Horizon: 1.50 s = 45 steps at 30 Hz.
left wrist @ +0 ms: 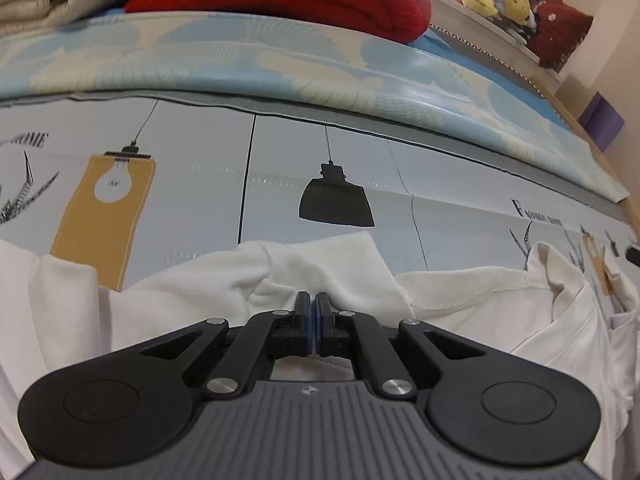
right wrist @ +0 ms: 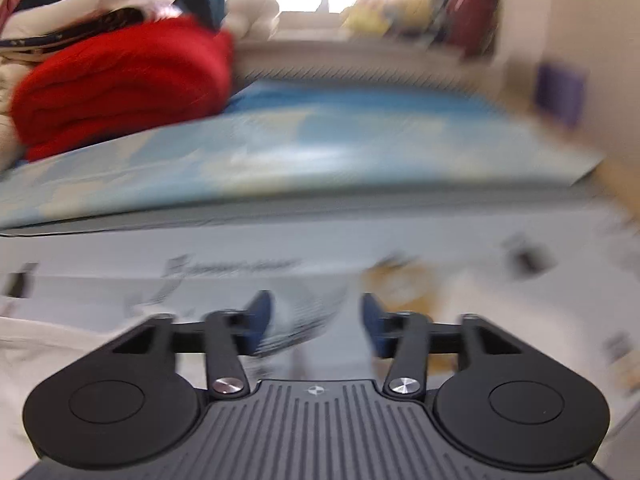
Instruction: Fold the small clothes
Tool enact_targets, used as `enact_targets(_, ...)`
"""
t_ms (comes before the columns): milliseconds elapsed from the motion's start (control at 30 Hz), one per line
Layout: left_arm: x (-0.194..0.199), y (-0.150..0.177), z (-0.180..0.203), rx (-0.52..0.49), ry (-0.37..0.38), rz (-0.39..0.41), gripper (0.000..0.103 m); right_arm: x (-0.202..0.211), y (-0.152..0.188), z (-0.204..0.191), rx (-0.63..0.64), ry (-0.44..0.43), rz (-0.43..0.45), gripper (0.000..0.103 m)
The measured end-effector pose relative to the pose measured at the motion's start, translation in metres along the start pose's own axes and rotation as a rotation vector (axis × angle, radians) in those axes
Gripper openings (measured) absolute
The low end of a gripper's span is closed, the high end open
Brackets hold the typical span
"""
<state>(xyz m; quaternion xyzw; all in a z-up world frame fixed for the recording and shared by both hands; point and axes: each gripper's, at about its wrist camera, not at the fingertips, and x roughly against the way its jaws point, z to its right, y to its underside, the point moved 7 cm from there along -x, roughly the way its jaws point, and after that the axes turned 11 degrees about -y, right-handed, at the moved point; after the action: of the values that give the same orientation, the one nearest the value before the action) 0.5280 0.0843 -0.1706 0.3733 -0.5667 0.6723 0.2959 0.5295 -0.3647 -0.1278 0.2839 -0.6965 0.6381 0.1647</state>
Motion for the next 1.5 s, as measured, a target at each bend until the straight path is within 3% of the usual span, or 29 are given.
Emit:
enact_targets(133,0.001,0.001,0.003,-0.010,-0.014,0.009,0.004,0.013,0.016,0.043,0.150,0.112,-0.027,0.063)
enact_targets(233,0.003,0.003,0.010,-0.049,-0.054,0.026,0.003,0.002,0.046,0.058,0.213,0.089,-0.150,0.064)
enact_targets(433,0.004,0.004,0.015,-0.076,-0.092,0.032,0.003,-0.010,0.054,0.058,0.345,0.115,-0.166,0.063)
enact_targets(467,0.005,0.005,0.015,-0.083,-0.089,0.033,0.003,-0.013,0.052,0.059,0.364,0.128,-0.162,0.060)
enact_targets(500,0.004,0.005,0.014,-0.087,-0.085,0.034,0.003,-0.014,0.051,0.061,0.367,0.144,-0.159,0.045)
enact_targets(533,0.003,0.005,0.014,-0.089,-0.080,0.035,0.003,-0.016,0.050,0.064,0.354,0.160,-0.157,0.020)
enact_targets(567,0.003,0.005,0.013,-0.088,-0.076,0.034,0.003,-0.016,0.049,0.069,0.325,0.170,-0.159,0.013)
enact_targets(667,0.002,0.004,0.012,-0.081,-0.068,0.026,0.003,-0.006,0.040,0.083,0.244,0.146,-0.100,0.006)
enact_targets(733,0.002,0.003,0.011,-0.076,-0.064,0.021,0.003,0.013,0.030,0.104,0.139,0.149,-0.027,0.005)
enact_targets(800,0.000,0.003,0.010,-0.080,-0.057,0.021,0.003,0.040,0.019,0.146,-0.096,0.141,0.074,0.005)
enact_targets(900,0.000,0.003,0.009,-0.088,-0.044,0.024,0.003,0.094,0.022,0.228,-0.444,0.236,0.245,0.005)
enact_targets(1000,-0.001,0.002,0.008,-0.087,-0.033,0.022,0.003,0.144,0.062,0.303,-0.730,0.372,0.353,0.005)
enact_targets(1100,-0.001,0.002,0.009,-0.086,-0.033,0.021,0.003,0.169,0.125,0.353,-0.963,0.452,0.323,0.004)
enact_targets(1167,-0.001,0.003,0.010,-0.091,-0.036,0.024,0.003,0.173,0.162,0.369,-1.058,0.468,0.273,0.004)
enact_targets(1233,-0.001,0.002,0.010,-0.091,-0.037,0.029,0.003,0.168,0.188,0.377,-1.162,0.407,0.236,0.004)
enact_targets(1300,-0.001,0.002,0.010,-0.084,-0.035,0.027,0.003,0.171,0.200,0.379,-1.238,0.354,0.266,0.006)
enact_targets(1367,-0.001,0.002,0.008,-0.071,-0.029,0.023,0.003,0.176,0.199,0.382,-1.264,0.351,0.303,0.017)
enact_targets(1400,-0.001,0.002,0.007,-0.065,-0.027,0.022,0.003,0.178,0.199,0.383,-1.271,0.344,0.331,0.032)
enact_targets(1433,-0.001,0.002,0.007,-0.060,-0.025,0.021,0.003,0.177,0.202,0.384,-1.281,0.334,0.352,0.037)
enact_targets(1500,0.001,0.001,0.006,-0.055,-0.024,0.021,0.003,0.175,0.206,0.386,-1.311,0.307,0.385,0.036)
